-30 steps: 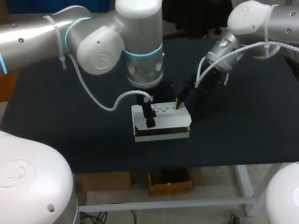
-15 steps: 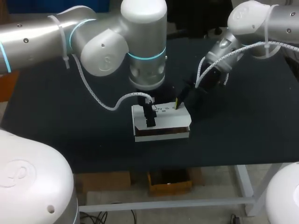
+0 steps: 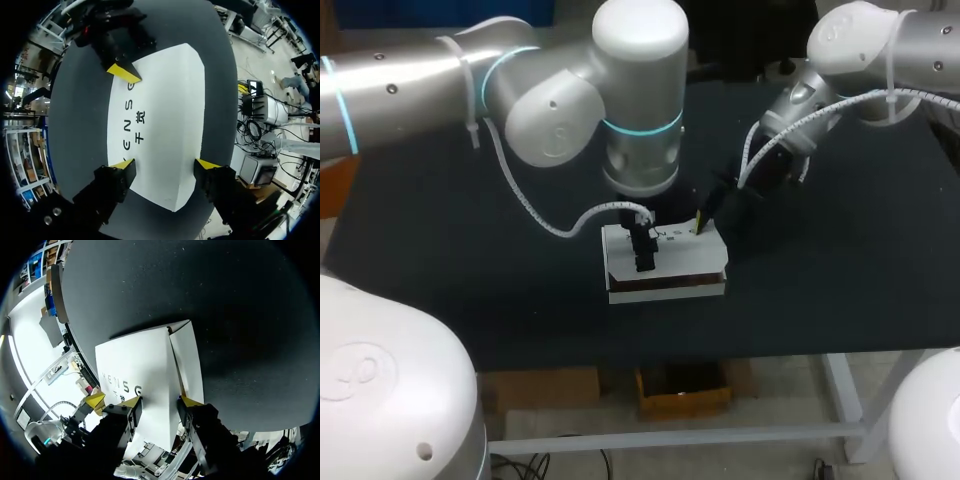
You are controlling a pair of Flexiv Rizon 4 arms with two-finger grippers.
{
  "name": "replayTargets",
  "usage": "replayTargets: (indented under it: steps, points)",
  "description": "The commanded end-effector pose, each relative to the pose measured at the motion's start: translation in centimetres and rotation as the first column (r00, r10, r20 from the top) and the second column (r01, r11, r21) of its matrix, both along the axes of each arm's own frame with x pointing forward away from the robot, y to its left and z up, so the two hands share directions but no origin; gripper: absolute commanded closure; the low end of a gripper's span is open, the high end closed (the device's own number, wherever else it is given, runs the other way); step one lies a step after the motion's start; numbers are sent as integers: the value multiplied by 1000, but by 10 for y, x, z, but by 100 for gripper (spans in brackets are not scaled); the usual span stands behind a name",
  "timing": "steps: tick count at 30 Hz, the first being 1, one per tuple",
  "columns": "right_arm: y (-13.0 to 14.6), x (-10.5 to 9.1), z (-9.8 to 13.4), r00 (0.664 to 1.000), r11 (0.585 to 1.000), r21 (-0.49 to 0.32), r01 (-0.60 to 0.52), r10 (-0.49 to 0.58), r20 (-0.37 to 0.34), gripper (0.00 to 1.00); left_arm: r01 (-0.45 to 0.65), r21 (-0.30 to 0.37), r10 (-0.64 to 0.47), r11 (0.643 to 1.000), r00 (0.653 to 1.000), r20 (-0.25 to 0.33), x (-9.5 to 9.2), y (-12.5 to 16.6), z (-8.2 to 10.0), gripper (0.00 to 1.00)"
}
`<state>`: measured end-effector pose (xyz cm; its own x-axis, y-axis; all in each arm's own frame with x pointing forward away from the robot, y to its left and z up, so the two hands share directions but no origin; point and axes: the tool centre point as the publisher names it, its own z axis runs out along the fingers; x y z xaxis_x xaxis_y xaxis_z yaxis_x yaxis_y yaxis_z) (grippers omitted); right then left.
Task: Assemble the packaging by folding the flat box into shape, placing the metal phone stand inside, and closing the box properly
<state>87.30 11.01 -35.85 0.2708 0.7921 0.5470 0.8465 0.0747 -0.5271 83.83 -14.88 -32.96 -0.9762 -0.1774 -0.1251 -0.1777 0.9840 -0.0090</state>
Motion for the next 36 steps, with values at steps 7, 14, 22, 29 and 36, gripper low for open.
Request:
replayTargets:
  steps: [7, 14, 22, 29, 36]
  points:
    - [0, 2, -1, 1000, 1000, 3, -4, 4, -6, 55, 3, 12, -3, 1000, 999, 43, 1, -1, -4, 22]
    - [0, 2, -1, 1000, 1000, 3, -4, 4, -6, 55, 1, 9, -1, 1000, 997, 75, 3, 1, -7, 22]
    - [0, 2, -1, 1000, 1000, 3, -4, 4, -6, 55, 3, 2, -3, 1000, 991, 131, 3, 3, -9, 22]
    - [0, 2, -1, 1000, 1000, 3, -4, 4, -6, 55, 1, 11, -3, 1000, 986, 165, 5, 3, -11, 21]
    - [0, 2, -1, 1000, 1000, 3, -4, 4, -6, 55, -8, 13, 5, 1000, 982, 189, 8, 1, -13, 35]
